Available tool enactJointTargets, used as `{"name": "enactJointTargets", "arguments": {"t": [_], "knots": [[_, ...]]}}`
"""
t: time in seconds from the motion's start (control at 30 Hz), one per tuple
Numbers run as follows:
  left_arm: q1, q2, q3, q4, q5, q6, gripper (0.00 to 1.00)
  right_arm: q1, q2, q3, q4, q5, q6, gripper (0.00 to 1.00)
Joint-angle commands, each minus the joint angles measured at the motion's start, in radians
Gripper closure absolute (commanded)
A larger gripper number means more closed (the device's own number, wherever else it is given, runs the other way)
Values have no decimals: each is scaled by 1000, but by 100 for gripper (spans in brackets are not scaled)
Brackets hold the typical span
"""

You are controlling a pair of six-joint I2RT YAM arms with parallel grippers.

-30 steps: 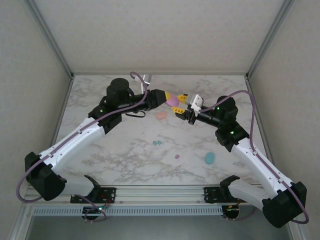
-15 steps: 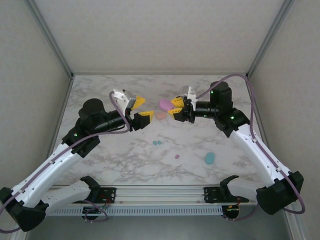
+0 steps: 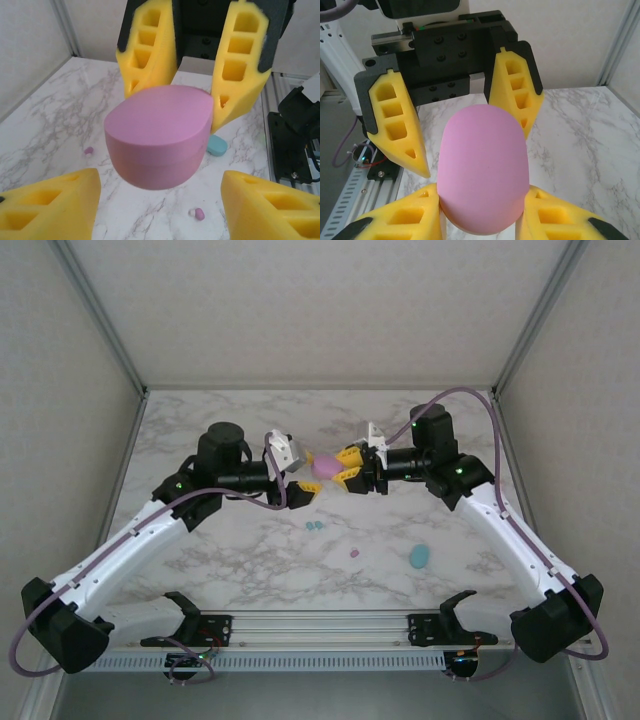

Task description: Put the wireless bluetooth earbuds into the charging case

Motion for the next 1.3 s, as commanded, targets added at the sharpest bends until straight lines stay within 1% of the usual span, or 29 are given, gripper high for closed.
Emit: {"name": "enactJointTargets", "arguments": {"t": [0.0,0.13,0.27,0.37,0.43,0.57,0.7,0.77,0.9,1.27], "knots": [[7,14,60,11,80,-2,37,6,-4,12,6,-30,-32,67],[7,38,72,16,131,-40,39,8,-19,-16,55,-19,-26,67],[7,57,88,-5,157,-54,42,9,-42,-46,121,-6,-1,66],[7,60,82,15,156,-68,46,8,-54,-61,147,-6,7,65],[7,57,72,45,154,-85,46,8,-55,-67,157,-6,18,65],[7,52,51,114,142,-130,51,6,-58,-73,165,-2,30,65],[7,54,50,114,145,-142,54,8,-64,-78,177,1,39,65],[7,53,48,114,145,-143,54,8,-66,-84,198,1,54,65],[7,52,47,108,134,-136,49,7,-72,-96,227,-3,73,65],[7,49,45,87,102,-133,44,7,-81,-109,257,2,92,65]]}}
